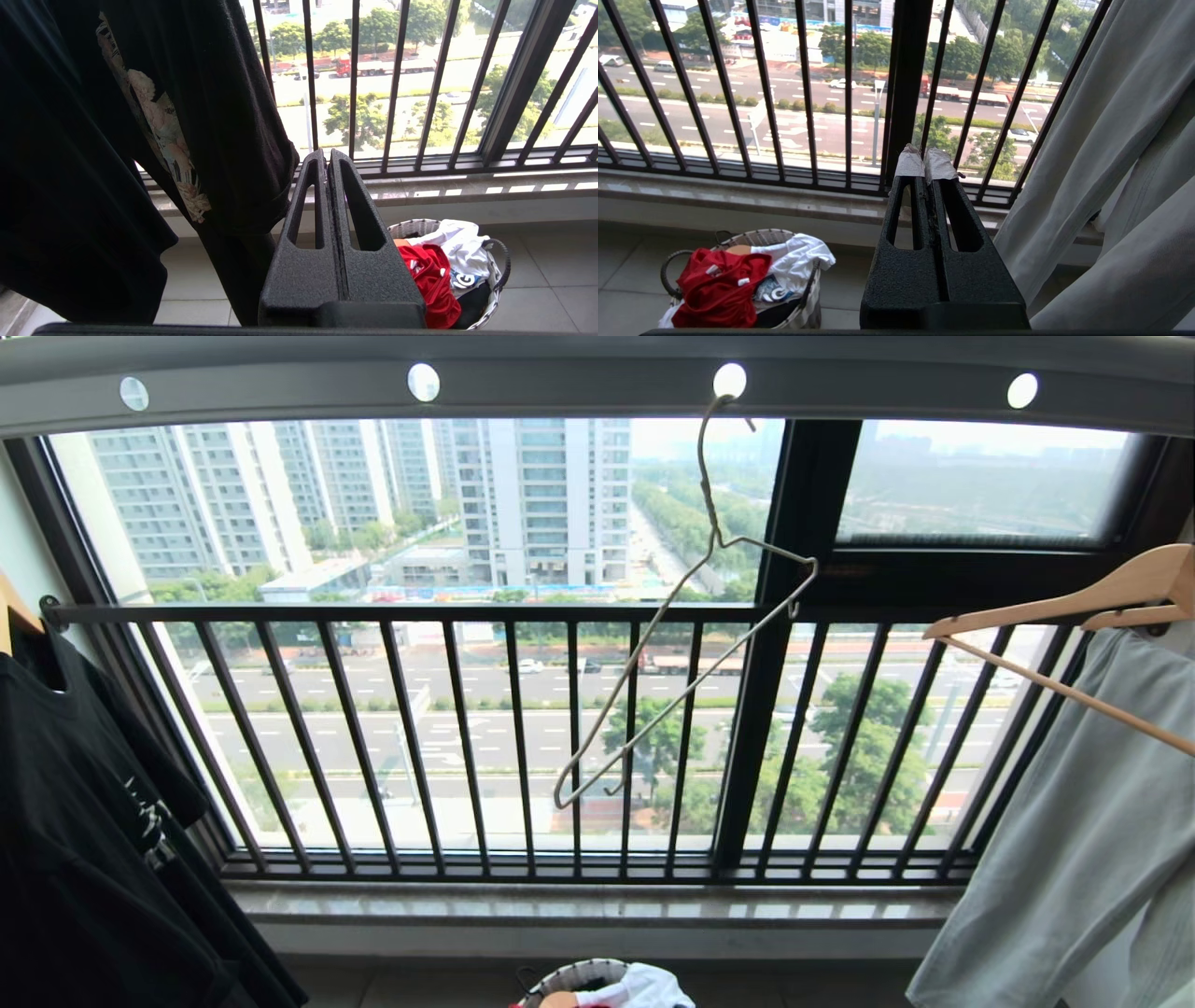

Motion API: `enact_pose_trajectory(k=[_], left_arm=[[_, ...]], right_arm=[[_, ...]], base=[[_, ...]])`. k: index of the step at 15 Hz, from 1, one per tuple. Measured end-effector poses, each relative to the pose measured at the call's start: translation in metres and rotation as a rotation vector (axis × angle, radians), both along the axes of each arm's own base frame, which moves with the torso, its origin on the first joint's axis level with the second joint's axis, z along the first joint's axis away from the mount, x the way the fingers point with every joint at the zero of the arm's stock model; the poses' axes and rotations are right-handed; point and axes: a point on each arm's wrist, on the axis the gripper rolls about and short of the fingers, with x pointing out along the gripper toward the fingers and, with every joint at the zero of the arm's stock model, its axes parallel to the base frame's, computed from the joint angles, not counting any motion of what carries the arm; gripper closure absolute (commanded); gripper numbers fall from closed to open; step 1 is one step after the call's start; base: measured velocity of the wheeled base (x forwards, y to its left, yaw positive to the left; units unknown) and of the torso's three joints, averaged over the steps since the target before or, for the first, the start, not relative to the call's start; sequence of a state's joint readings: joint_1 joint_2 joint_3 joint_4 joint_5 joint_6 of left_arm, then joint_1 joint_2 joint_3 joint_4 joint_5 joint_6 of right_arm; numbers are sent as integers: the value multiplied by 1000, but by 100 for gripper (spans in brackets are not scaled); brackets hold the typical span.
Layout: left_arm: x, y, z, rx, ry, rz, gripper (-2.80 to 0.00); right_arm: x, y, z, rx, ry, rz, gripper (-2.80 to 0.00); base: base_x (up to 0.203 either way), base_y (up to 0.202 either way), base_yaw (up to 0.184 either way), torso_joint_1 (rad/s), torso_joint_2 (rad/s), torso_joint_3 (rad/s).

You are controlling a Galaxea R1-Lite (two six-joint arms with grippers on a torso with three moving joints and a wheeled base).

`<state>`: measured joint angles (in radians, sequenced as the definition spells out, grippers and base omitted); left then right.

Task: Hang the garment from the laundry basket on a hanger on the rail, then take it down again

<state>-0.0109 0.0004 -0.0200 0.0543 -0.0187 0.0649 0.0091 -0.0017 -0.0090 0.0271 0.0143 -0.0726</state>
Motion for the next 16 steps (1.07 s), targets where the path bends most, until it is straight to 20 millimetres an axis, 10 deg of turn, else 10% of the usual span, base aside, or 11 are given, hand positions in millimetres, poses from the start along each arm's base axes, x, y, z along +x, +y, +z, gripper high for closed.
enact_pose_trajectory(k=[16], left_arm=[[0,0,0,-5,2,-1,0]], right_arm=[[0,0,0,4,0,-2,0]], base=[[0,0,0,0,0,0]])
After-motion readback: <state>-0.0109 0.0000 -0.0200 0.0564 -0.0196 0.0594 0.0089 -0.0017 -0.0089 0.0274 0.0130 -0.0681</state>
